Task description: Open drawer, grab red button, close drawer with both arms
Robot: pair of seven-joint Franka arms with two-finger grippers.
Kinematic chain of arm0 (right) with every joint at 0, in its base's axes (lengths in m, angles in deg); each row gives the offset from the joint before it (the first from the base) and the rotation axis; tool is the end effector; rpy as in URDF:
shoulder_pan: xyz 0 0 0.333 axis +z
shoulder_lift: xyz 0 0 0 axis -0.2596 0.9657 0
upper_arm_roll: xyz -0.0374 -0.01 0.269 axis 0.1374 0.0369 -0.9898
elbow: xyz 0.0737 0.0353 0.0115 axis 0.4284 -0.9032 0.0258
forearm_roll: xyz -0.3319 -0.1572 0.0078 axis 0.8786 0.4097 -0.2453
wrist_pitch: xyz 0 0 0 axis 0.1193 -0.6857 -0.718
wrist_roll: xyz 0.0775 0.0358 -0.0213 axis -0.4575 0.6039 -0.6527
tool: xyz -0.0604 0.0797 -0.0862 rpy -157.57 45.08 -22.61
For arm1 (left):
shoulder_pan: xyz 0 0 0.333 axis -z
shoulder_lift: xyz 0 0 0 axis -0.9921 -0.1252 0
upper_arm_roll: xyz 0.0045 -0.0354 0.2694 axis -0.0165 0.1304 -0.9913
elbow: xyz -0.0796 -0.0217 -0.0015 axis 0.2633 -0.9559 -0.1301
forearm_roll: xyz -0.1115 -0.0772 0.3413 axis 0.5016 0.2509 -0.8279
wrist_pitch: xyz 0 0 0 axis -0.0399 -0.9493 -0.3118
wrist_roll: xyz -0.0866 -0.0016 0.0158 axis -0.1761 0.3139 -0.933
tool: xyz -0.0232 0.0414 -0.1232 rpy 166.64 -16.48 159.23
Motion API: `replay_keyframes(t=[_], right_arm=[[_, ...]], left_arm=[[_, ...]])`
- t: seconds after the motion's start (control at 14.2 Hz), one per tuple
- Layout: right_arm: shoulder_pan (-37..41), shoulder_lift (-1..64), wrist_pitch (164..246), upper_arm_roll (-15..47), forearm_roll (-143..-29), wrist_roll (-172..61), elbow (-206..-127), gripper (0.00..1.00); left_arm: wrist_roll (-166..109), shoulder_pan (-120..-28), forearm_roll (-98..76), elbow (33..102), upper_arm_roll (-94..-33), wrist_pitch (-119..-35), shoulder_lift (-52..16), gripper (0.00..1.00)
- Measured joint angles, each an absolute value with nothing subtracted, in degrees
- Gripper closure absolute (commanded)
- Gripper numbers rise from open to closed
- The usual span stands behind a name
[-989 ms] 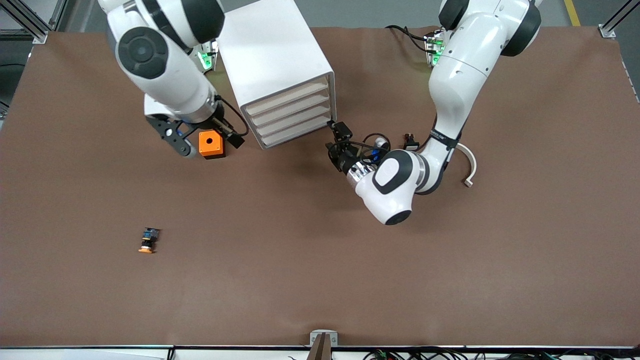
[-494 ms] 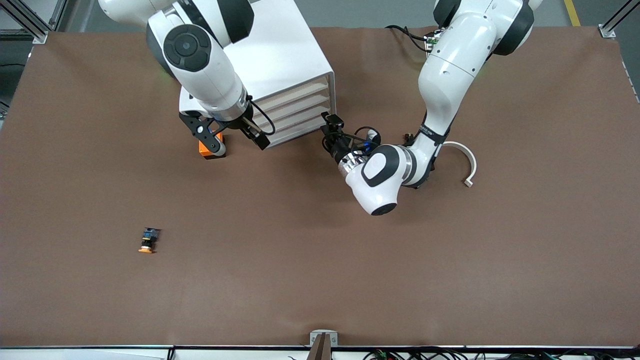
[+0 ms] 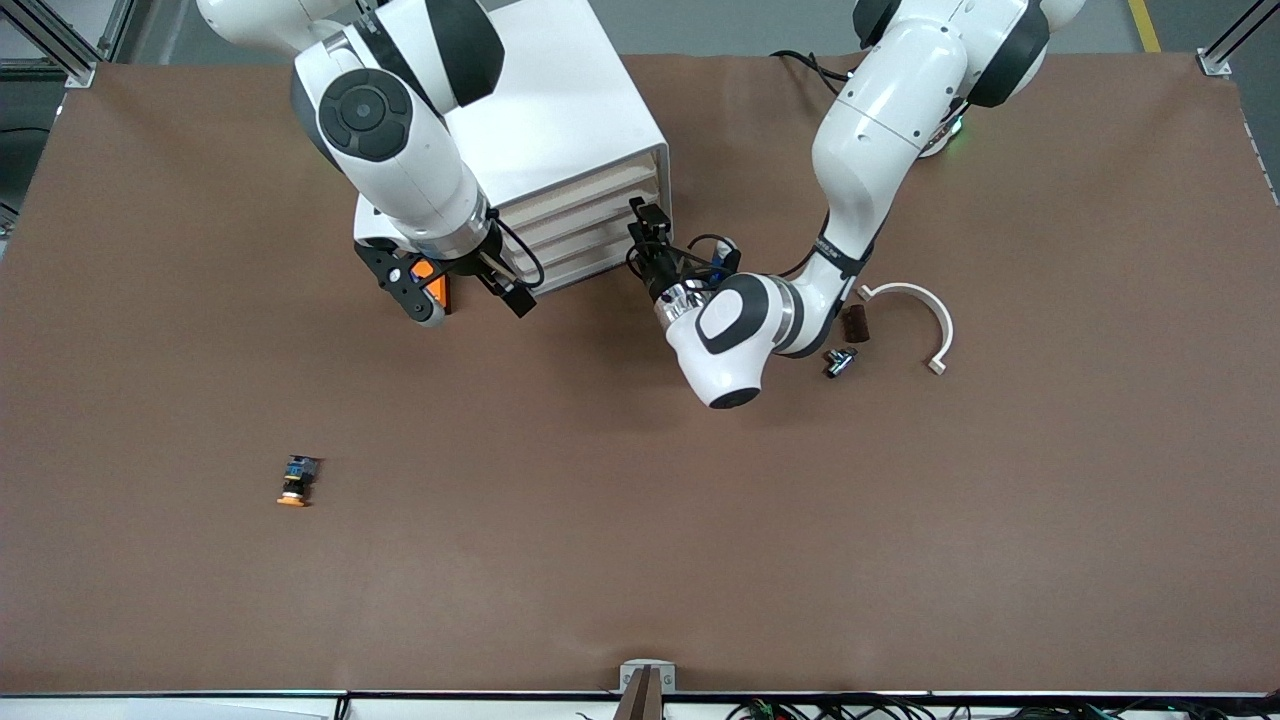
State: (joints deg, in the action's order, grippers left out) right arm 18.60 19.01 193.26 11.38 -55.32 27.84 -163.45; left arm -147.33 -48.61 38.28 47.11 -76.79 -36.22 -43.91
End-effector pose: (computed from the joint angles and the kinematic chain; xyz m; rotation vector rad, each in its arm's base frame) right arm 0.4816 0.3232 0.4258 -2.8619 1.2520 0.1721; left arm 0.3770 -0.4614 0.1818 -1.2501 -1.5763 1.4641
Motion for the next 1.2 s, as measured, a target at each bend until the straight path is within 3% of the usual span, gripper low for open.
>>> replay_keyframes(t=[1.2], right_arm=[[18.35,19.00,193.26,11.64,-55.32,25.99,-163.45,0.00]], left_arm=[[-147.70,-45.07,39.18,47.17,-76.80,-36.08,-45.92,0.93]])
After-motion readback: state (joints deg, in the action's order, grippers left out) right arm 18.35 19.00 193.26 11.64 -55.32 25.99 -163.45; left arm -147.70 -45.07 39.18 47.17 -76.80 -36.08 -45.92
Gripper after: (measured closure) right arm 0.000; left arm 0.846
